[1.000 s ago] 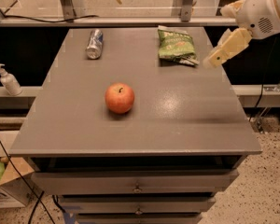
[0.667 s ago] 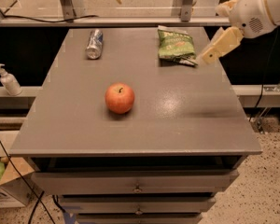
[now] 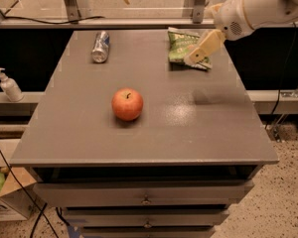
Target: Move green jalapeno chip bag near redbull can
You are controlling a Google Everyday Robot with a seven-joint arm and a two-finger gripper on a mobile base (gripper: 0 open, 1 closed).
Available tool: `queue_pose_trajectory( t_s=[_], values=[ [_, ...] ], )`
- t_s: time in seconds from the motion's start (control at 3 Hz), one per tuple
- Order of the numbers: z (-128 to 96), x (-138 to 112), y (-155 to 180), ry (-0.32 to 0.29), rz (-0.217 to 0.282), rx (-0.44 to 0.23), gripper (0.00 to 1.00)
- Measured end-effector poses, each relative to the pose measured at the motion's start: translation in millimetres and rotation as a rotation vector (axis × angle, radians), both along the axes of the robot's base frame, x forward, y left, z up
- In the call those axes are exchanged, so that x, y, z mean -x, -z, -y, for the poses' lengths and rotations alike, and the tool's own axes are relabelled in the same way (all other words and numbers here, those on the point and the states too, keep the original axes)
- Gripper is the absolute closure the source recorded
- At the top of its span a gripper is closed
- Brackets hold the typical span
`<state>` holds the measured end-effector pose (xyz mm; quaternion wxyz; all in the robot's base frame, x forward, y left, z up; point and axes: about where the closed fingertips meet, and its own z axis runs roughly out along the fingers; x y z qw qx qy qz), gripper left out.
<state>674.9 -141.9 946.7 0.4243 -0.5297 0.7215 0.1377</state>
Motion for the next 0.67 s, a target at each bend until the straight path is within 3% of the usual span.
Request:
queue_pose_trajectory(
  t_s=[0.67],
  values=[
    [-13,-54,31,0.066,-0.013,-0.033,0.0]
  ],
)
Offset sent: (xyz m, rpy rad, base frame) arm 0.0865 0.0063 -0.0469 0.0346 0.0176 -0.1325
